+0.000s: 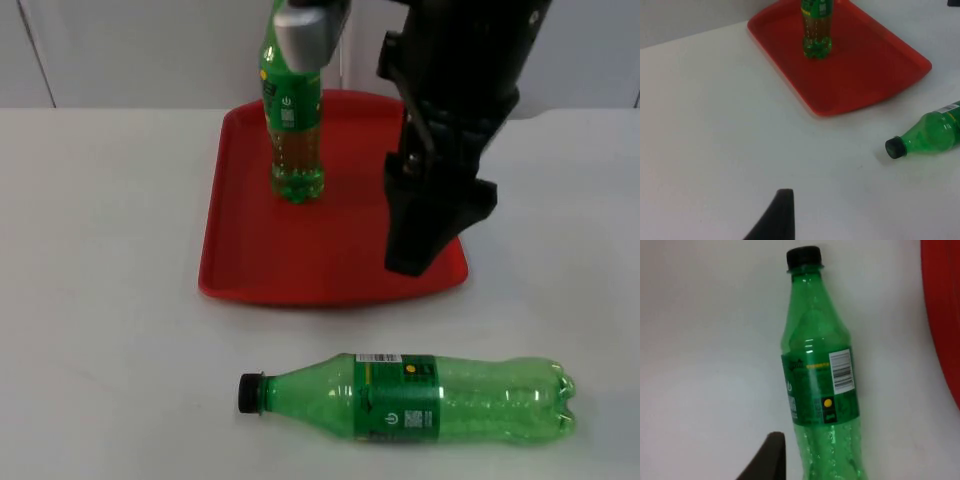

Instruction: Place the bottle upright on the tray.

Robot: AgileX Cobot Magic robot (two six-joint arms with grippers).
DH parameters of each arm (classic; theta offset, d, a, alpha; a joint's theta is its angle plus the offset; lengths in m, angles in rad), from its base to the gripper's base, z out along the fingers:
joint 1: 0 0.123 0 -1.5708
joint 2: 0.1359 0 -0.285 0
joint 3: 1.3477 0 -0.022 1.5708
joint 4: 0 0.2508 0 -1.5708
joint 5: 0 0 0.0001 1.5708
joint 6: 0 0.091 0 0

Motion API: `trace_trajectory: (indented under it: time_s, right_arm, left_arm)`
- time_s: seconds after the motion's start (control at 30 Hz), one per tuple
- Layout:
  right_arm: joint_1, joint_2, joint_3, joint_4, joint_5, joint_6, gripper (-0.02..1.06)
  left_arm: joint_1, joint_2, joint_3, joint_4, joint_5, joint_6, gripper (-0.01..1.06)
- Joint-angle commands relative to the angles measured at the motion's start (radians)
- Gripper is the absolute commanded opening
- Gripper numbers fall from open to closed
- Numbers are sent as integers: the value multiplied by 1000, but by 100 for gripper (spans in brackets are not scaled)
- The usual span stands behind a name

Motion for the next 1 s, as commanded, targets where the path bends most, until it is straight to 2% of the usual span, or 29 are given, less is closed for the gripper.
trace_trajectory:
  time_s: [0.0,0.17,0.33,0.4,0.63,0.97]
  right_arm:
    - [15,9,-6,-9,6,-16,104]
    - [64,25,40,-22,-1,-49,99]
    - [75,25,144,-87,-77,-52,99]
    - [75,25,204,-101,-143,-52,99]
    - [77,25,236,-118,-265,-53,99]
    - [110,94,236,-118,-256,-57,99]
  left_arm:
    - [-6,-3,4,3,2,-1,105]
    - [-6,-3,4,5,2,-1,105]
    - [-6,-3,4,5,2,-1,105]
    - [-6,-3,4,5,2,-1,105]
    - [-6,-3,4,5,2,-1,105]
    - [-6,-3,4,5,2,-1,105]
